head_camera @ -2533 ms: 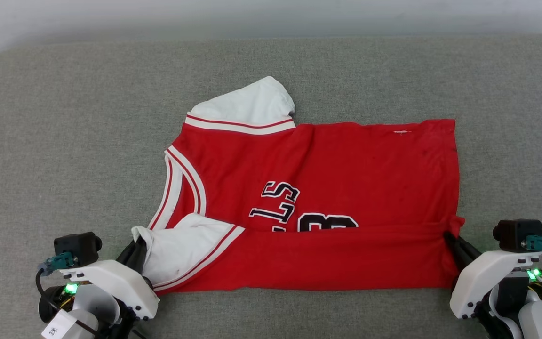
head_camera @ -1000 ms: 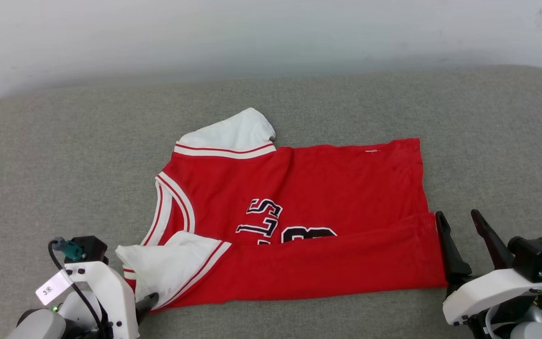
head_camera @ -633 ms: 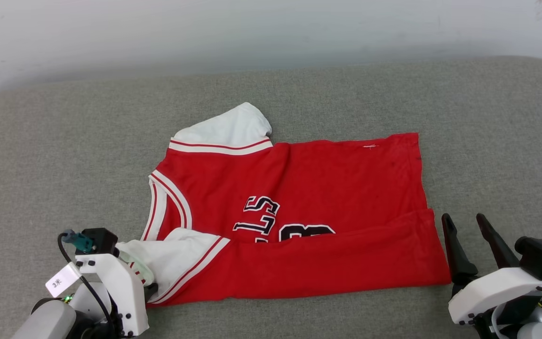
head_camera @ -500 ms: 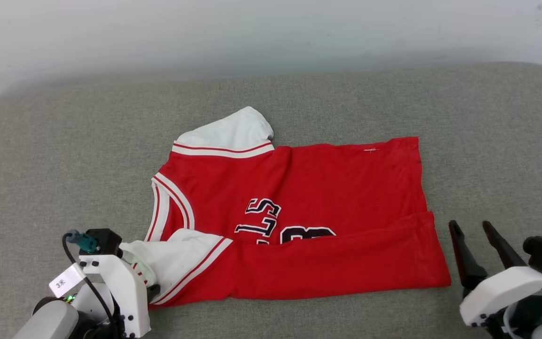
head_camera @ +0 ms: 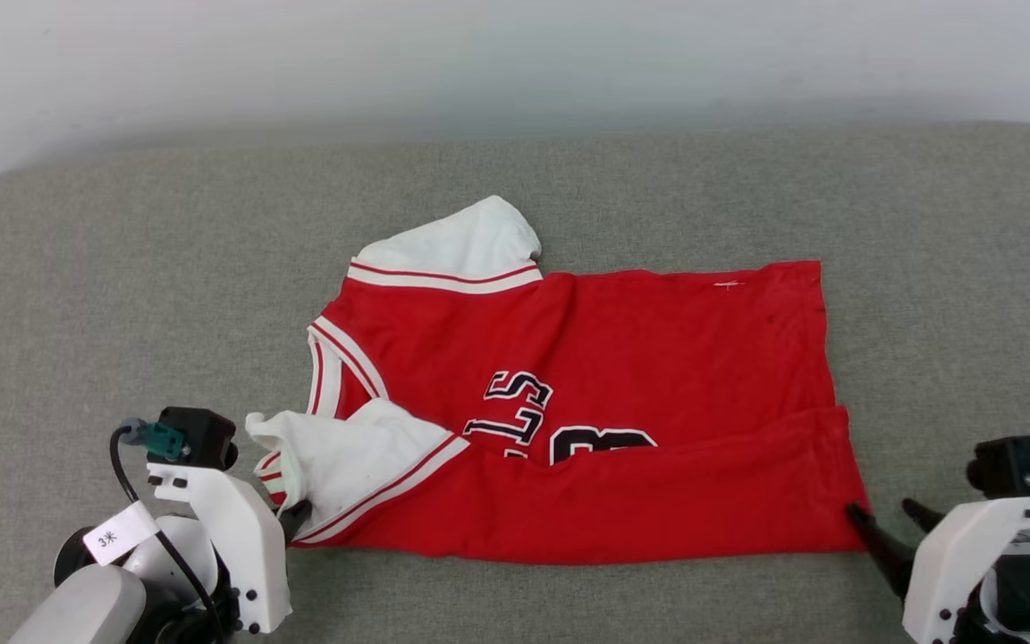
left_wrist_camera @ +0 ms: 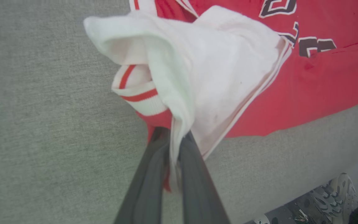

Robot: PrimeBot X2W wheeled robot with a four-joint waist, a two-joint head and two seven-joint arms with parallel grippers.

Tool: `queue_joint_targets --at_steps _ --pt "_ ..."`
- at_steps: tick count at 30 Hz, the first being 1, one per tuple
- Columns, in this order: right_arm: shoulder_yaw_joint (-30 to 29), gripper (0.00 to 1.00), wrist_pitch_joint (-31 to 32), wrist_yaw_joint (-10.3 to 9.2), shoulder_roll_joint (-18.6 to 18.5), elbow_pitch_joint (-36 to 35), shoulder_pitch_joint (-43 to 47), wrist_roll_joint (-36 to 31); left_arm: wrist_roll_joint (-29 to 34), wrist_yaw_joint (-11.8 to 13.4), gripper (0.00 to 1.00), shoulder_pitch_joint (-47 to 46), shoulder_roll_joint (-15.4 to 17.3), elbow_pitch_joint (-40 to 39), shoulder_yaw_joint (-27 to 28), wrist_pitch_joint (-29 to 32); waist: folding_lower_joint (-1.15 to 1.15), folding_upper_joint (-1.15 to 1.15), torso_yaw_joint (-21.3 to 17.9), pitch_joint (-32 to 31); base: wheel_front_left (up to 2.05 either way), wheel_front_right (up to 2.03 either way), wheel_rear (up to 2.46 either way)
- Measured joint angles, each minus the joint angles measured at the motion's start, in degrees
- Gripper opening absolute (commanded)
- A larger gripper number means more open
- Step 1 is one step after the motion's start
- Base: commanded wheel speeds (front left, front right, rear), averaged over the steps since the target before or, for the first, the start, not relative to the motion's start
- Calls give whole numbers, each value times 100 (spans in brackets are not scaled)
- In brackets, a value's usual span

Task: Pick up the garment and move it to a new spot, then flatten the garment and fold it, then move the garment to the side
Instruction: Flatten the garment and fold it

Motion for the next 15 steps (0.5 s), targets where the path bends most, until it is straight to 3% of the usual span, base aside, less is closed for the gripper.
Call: queue_joint_targets --at_steps 9,10,11,12,13,15 --pt "466 100 647 0 -104 326 -351 236 131 35 0 -130 -2 -260 -13 -76 0 0 117 365 0 0 0" --pt "500 81 699 0 -105 385 -383 260 140 26 0 -143 -15 -259 -18 -79 0 0 132 404 0 0 0" --pt "520 42 734 -1 -108 434 -402 286 146 22 0 -144 -19 -252 -19 -100 0 0 147 437 0 0 0" --pt "546 15 768 -2 -105 480 -416 300 149 21 0 -147 -21 -245 -19 -122 0 0 161 464 0 0 0" --pt "566 0 790 -2 -116 511 -453 316 149 20 0 -148 -23 -241 -19 -129 0 0 173 485 0 0 0" --pt "623 0 840 -3 -130 582 -505 396 149 16 0 -148 -34 -221 -20 -158 0 0 186 512 0 0 0"
